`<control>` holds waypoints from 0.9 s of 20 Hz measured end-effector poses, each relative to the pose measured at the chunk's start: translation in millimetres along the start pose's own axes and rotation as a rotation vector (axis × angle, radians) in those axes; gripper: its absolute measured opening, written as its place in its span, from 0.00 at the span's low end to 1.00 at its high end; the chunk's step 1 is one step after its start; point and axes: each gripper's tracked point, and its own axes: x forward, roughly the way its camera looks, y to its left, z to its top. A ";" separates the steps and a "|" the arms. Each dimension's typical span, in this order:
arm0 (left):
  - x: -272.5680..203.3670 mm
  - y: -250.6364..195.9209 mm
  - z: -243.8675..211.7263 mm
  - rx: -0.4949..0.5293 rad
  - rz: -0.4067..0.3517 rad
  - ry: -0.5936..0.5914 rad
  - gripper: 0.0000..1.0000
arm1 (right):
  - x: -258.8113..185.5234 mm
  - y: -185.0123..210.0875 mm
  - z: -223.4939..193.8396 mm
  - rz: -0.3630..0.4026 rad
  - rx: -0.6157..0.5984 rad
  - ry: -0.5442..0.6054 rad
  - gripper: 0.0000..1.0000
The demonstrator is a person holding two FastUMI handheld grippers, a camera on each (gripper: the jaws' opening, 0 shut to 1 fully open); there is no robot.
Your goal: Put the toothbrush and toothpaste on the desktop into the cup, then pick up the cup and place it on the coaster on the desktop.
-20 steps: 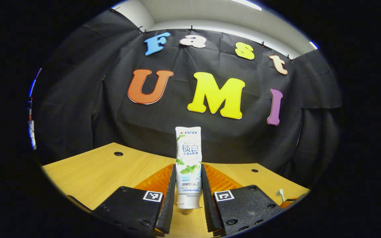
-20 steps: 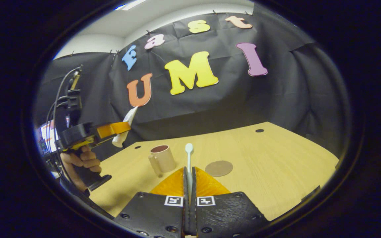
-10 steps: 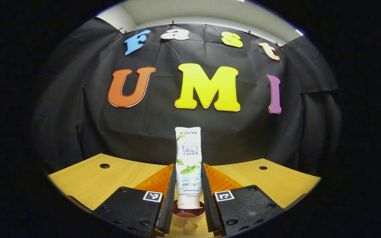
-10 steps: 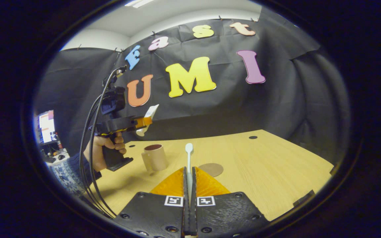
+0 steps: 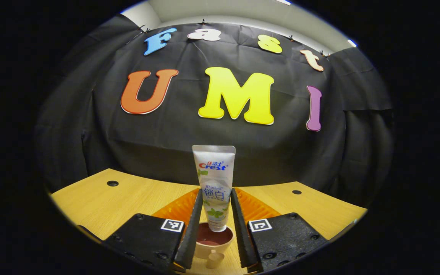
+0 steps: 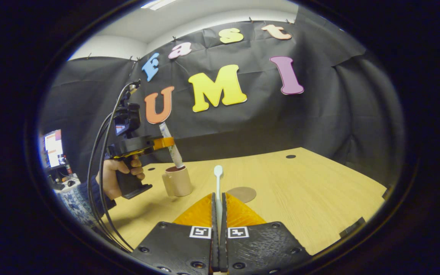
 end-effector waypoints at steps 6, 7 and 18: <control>-0.2 6.0 -17.7 0.036 0.014 0.053 0.38 | 2.4 0.9 -1.1 -0.002 0.013 0.012 0.01; -0.8 8.0 -13.7 0.025 0.011 0.038 0.38 | 2.9 2.1 -0.9 -0.002 0.009 0.011 0.01; -40.3 62.0 -19.1 0.025 0.089 0.020 0.93 | 64.6 57.9 36.9 0.073 -0.035 -0.029 0.01</control>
